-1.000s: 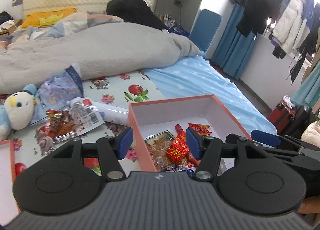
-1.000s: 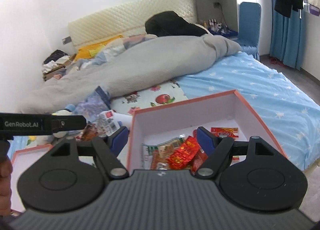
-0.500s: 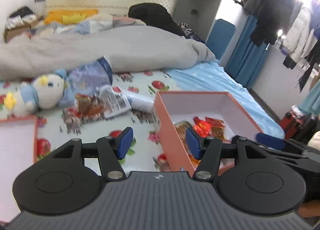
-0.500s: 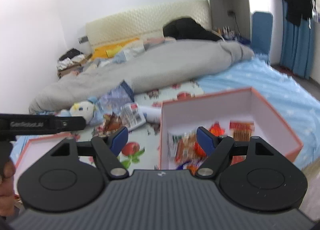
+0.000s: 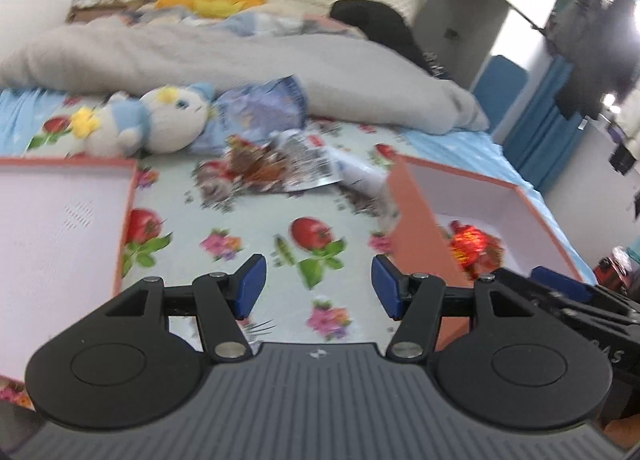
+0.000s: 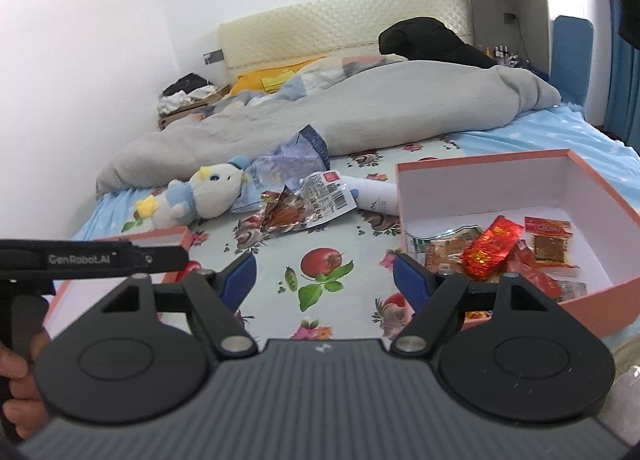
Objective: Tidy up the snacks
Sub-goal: 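Move both tools back toward the remaining snack pile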
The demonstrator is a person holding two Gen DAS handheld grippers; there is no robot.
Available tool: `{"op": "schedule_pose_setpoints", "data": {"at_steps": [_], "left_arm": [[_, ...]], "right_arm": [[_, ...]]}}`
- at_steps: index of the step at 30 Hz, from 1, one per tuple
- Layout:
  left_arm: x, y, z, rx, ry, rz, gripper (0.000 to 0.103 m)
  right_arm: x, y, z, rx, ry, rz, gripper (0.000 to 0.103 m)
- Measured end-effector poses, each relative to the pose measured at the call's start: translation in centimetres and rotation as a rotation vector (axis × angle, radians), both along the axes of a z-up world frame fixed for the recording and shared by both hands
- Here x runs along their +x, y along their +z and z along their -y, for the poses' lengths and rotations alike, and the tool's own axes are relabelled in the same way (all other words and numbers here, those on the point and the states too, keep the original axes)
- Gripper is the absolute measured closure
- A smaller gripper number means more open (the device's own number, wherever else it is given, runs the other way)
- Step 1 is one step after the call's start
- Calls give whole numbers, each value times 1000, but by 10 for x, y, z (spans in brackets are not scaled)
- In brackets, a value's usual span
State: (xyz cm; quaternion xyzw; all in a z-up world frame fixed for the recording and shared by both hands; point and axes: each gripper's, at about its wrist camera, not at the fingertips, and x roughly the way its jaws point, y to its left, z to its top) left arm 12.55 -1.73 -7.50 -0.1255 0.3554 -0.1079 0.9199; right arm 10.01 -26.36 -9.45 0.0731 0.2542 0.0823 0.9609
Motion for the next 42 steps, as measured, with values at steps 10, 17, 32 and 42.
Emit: {"op": "schedule_pose_setpoints", "data": {"at_steps": [10, 17, 32, 42], "left_arm": [[63, -52, -41, -63, 91, -97, 39], [127, -44, -54, -62, 111, -191, 39], [189, -59, -67, -65, 111, -88, 39], [164, -65, -69, -80, 137, -48, 39]], "right_arm": [[67, -25, -27, 1, 44, -51, 26], [134, 1, -35, 47, 68, -140, 26], [181, -26, -54, -15, 127, -90, 26], [157, -43, -62, -17, 176, -65, 26]]}}
